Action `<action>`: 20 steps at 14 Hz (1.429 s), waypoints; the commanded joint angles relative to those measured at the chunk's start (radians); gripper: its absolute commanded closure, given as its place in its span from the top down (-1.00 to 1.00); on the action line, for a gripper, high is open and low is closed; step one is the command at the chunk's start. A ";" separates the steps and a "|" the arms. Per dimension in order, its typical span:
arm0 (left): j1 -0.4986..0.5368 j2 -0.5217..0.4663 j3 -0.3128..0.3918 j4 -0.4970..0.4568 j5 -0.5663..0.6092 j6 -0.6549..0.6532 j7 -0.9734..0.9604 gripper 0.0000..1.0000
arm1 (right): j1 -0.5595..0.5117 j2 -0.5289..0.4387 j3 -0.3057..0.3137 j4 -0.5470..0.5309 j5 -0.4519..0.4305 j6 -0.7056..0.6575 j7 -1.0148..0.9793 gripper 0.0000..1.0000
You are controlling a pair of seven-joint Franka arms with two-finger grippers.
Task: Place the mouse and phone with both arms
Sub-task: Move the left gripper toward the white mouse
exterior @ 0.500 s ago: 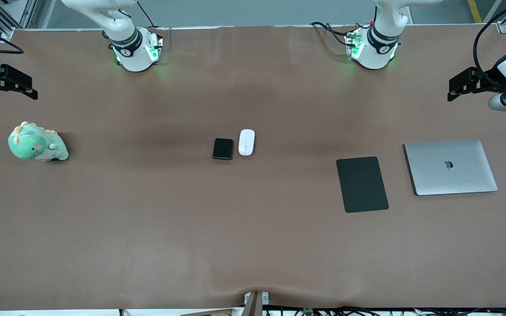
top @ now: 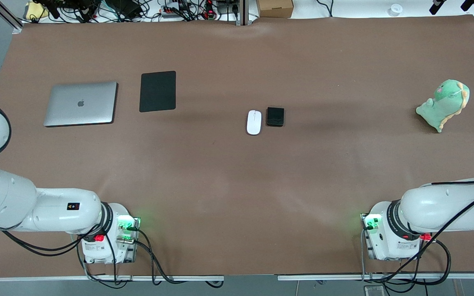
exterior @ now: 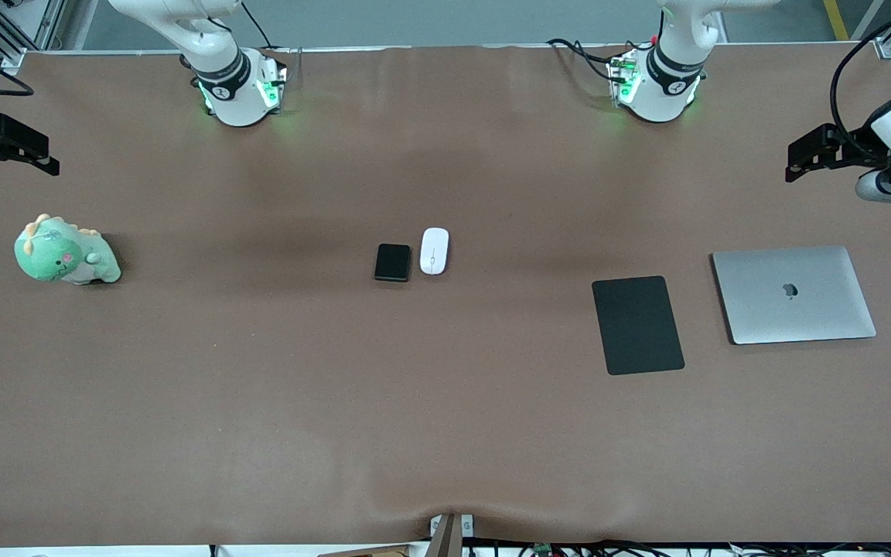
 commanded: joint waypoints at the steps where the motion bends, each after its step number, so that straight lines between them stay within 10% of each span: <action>1: -0.011 0.021 -0.006 0.044 0.001 -0.024 -0.036 1.00 | -0.013 -0.004 0.010 -0.001 0.015 -0.010 0.009 1.00; 13: -0.025 0.116 -0.240 0.061 -0.119 0.025 -0.486 1.00 | -0.016 0.019 0.010 0.035 0.018 -0.010 0.003 1.00; 20: -0.233 0.237 -0.291 0.031 -0.113 0.164 -0.775 1.00 | 0.015 0.042 0.016 0.036 0.011 -0.010 0.001 1.00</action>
